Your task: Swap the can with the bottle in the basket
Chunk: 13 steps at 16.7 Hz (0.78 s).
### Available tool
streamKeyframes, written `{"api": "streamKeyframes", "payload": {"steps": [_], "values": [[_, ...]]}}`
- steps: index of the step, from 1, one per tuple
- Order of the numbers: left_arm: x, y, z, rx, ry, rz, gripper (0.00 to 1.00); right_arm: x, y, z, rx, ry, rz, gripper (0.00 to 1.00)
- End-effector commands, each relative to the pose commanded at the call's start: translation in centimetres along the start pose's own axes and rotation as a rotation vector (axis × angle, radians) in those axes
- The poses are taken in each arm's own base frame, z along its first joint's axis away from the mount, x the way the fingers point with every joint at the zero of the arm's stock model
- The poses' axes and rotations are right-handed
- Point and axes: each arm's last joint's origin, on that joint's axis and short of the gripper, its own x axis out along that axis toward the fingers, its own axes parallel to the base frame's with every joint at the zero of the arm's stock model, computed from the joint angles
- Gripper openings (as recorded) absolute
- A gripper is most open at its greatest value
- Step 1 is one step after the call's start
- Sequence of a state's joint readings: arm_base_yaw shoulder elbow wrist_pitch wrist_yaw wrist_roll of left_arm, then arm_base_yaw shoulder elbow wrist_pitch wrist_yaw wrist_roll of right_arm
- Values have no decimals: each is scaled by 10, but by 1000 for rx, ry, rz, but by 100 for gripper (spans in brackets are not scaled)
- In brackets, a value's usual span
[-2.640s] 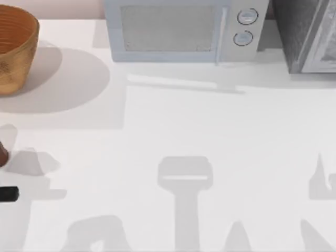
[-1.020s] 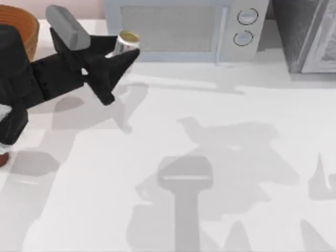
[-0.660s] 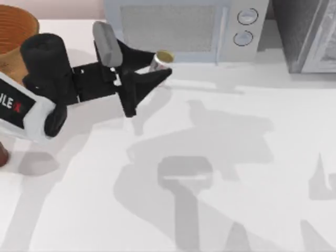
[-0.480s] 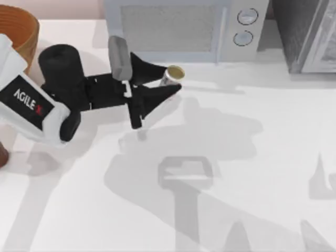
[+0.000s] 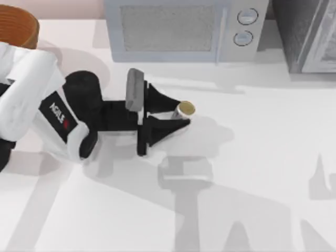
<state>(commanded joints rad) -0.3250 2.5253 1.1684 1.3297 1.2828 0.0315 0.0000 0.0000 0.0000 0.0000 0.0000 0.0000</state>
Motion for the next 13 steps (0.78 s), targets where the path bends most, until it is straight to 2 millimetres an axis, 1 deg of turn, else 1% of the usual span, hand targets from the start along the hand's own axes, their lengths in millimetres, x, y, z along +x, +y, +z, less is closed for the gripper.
{"api": "streamKeyframes", "payload": {"steps": [2, 8, 13], "values": [[1, 0, -5, -3, 1, -12, 0, 0, 0, 0, 0, 0, 0, 100], [1, 0, -5, -3, 1, -12, 0, 0, 0, 0, 0, 0, 0, 100], [1, 0, -5, -3, 1, -12, 38, 0, 0, 0, 0, 0, 0, 100]]}}
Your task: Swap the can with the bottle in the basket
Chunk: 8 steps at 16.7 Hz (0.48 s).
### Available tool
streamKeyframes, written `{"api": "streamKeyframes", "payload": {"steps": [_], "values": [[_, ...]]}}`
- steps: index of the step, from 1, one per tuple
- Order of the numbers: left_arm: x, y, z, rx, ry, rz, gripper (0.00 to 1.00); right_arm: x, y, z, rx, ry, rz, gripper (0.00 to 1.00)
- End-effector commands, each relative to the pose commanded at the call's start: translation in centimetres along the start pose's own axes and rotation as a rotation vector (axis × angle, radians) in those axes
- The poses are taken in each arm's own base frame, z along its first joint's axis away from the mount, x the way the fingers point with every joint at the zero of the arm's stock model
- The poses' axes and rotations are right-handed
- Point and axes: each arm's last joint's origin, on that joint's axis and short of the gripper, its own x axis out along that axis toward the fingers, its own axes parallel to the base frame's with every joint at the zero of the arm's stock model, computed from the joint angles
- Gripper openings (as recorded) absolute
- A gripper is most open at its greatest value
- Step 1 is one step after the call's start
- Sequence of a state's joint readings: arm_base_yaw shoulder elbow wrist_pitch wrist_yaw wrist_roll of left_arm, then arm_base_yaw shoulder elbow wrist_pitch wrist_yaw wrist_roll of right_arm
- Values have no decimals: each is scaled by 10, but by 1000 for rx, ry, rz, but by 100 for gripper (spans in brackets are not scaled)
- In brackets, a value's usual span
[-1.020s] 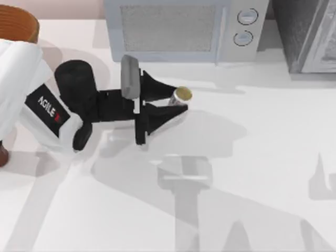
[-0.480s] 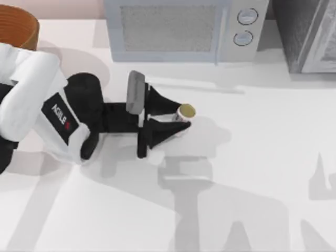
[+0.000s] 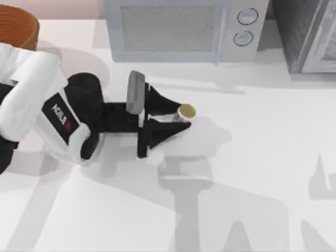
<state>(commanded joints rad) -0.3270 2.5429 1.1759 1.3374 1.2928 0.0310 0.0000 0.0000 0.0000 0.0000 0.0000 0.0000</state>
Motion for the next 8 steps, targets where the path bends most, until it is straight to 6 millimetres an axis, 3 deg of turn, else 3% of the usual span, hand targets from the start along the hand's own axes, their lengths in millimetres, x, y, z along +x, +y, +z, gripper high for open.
{"api": "streamKeyframes", "payload": {"steps": [8], "values": [[0, 0, 0, 0, 0, 0, 98, 0, 0, 0, 0, 0, 0, 100]]}}
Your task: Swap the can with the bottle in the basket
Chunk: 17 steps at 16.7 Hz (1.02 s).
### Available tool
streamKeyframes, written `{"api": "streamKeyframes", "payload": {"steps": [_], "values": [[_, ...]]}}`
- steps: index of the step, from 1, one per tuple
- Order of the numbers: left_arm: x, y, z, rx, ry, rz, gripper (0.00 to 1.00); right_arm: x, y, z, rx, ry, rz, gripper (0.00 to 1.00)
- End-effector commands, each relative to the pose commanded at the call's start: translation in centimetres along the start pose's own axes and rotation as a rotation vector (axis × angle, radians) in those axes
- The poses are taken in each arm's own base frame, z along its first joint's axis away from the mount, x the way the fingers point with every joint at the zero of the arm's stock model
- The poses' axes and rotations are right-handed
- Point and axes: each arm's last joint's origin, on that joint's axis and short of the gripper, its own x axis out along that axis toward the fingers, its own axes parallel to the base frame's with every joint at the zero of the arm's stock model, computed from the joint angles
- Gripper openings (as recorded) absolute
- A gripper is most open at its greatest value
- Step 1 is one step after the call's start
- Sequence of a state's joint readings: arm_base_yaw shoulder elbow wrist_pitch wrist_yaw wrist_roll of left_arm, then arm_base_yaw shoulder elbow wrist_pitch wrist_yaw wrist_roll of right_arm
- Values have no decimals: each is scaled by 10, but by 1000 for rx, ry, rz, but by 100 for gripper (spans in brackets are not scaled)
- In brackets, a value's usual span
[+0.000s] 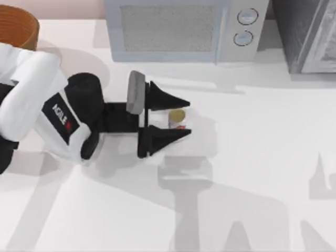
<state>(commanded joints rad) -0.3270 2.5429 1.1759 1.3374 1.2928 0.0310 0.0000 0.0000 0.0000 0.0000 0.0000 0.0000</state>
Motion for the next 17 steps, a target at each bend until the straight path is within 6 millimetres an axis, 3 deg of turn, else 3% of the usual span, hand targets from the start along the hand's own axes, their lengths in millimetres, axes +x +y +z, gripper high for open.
{"api": "streamKeyframes", "payload": {"steps": [11, 14, 17], "values": [[-2, 0, 1, -12, 3, 13, 100, 0, 0, 0, 0, 0, 0, 100], [-7, -10, 17, -85, 26, 91, 100, 0, 0, 0, 0, 0, 0, 100], [-16, -30, 50, -154, 62, 224, 100, 0, 0, 0, 0, 0, 0, 100]]}}
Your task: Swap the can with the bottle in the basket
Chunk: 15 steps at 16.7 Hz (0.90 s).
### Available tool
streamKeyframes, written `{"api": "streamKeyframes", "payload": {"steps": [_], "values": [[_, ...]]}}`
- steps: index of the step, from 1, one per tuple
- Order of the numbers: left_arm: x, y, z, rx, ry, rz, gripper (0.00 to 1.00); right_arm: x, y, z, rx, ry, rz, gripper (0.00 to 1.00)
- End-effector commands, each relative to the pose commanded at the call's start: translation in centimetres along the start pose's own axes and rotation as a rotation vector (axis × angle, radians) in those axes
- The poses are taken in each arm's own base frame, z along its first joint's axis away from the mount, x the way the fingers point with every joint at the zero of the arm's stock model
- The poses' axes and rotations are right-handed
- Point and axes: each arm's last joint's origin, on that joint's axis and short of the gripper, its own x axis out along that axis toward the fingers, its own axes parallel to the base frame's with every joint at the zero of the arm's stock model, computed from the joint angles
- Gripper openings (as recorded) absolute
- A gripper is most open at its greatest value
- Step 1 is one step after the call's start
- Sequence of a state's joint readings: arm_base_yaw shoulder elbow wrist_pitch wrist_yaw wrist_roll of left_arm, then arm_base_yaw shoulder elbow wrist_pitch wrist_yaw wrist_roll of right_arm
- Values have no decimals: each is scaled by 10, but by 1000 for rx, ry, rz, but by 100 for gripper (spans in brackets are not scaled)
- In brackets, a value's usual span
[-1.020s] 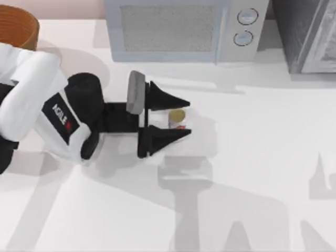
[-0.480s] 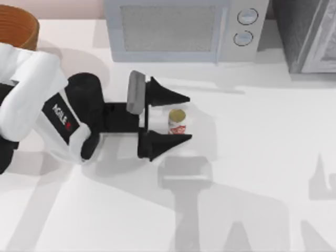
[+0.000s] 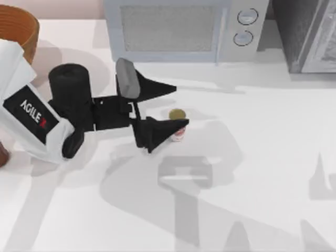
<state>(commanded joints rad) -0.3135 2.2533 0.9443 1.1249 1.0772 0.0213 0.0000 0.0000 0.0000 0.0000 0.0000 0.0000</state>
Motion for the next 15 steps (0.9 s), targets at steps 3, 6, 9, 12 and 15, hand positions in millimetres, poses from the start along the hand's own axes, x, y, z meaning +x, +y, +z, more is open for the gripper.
{"api": "streamKeyframes", "payload": {"steps": [3, 6, 9, 12, 15], "values": [[-27, -35, 42, -27, 26, 173, 100, 0, 0, 0, 0, 0, 0, 100], [-64, -83, 82, -15, 33, 372, 100, 0, 0, 0, 0, 0, 0, 100], [-106, -135, 100, 12, 21, 585, 100, 0, 0, 0, 0, 0, 0, 100], [-143, -181, 94, 36, -6, 799, 100, 0, 0, 0, 0, 0, 0, 100], [-168, -211, 76, 54, -47, 998, 100, 0, 0, 0, 0, 0, 0, 100]]}}
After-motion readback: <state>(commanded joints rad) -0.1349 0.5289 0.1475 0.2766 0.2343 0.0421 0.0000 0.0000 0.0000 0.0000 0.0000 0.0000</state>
